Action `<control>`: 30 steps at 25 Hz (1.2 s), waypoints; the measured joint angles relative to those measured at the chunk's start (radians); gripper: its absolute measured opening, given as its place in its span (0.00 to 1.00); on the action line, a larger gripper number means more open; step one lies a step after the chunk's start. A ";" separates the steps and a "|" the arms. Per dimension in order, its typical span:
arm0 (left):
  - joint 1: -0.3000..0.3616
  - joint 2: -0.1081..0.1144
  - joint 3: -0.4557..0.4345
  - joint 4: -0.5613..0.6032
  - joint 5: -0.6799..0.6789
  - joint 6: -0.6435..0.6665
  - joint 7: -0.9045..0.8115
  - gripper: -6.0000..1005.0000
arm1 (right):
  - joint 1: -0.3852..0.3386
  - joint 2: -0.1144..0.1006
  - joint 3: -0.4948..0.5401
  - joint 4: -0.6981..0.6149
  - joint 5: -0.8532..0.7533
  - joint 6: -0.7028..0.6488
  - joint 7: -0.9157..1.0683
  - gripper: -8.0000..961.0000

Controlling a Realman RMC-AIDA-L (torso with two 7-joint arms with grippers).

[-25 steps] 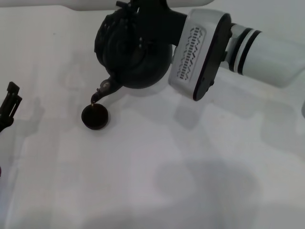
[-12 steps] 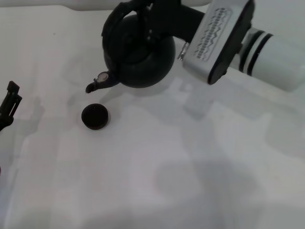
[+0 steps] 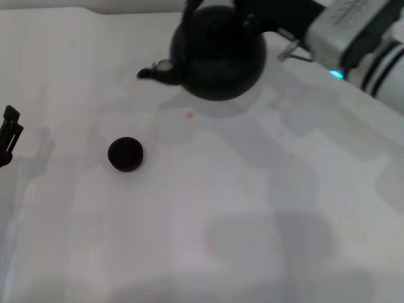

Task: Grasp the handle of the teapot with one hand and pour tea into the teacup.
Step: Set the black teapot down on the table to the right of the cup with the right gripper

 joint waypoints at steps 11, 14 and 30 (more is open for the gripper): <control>0.001 0.001 -0.004 0.017 -0.005 -0.014 0.000 0.87 | -0.214 -0.012 0.068 -0.086 0.001 0.055 0.146 0.12; 0.001 0.001 -0.005 0.025 -0.006 -0.015 0.000 0.87 | -0.251 -0.016 0.074 -0.084 0.001 0.085 0.188 0.12; -0.005 0.001 -0.006 0.041 -0.006 -0.025 -0.002 0.87 | -0.404 -0.013 0.098 -0.047 0.001 0.197 0.201 0.12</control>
